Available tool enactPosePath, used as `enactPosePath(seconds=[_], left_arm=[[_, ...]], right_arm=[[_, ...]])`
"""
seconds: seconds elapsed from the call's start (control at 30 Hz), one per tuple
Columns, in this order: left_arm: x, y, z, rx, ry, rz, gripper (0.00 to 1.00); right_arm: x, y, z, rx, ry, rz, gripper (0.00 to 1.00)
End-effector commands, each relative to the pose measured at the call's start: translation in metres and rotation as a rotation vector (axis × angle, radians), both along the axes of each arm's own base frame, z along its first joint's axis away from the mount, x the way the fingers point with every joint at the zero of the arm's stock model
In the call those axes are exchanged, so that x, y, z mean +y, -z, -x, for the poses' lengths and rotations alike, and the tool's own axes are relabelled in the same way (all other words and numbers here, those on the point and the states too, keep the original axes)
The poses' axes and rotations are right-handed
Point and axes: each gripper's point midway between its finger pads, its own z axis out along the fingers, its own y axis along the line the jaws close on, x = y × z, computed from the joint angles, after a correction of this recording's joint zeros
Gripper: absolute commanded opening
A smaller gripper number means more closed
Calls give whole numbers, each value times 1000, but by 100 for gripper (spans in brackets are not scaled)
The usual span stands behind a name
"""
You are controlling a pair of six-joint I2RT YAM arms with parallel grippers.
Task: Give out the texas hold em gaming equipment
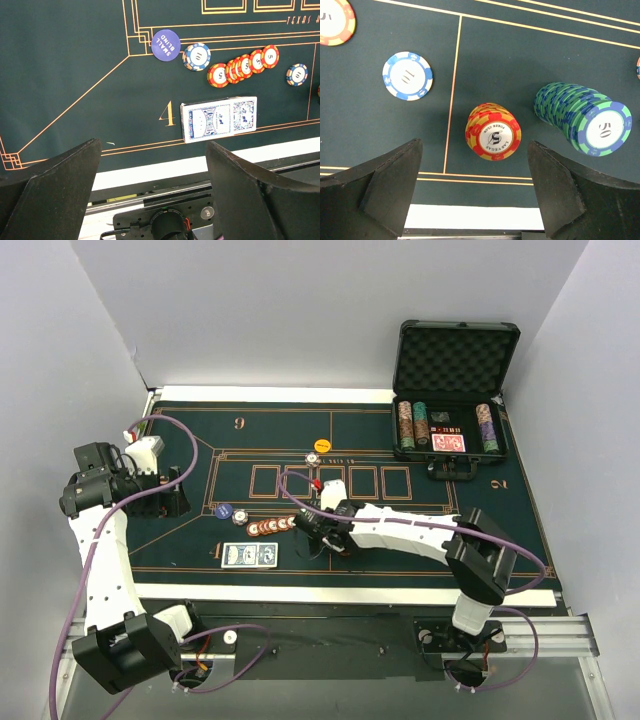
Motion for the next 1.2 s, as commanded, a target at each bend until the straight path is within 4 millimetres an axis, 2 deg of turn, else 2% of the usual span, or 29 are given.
enactPosePath(seconds=[0.0,0.27,0.6,0.8,1.17], left_arm=[[2,-3,0,-20,5,-13,96],[3,-2,-1,-18,1,-11,96],[4,-2,-1,-18,-3,-16,96],[4,0,-1,-14,-2,-16,96],[5,2,-1,-14,-7,-22,96]], right_arm=[[-14,8,-6,-12,45,30,80],[-19,23,-8,18,60,29,71],[-17,30,-6,34,57,26,56],[-18,33,-5,38,62,28,51],[-19,25,-7,15,60,19,42]])
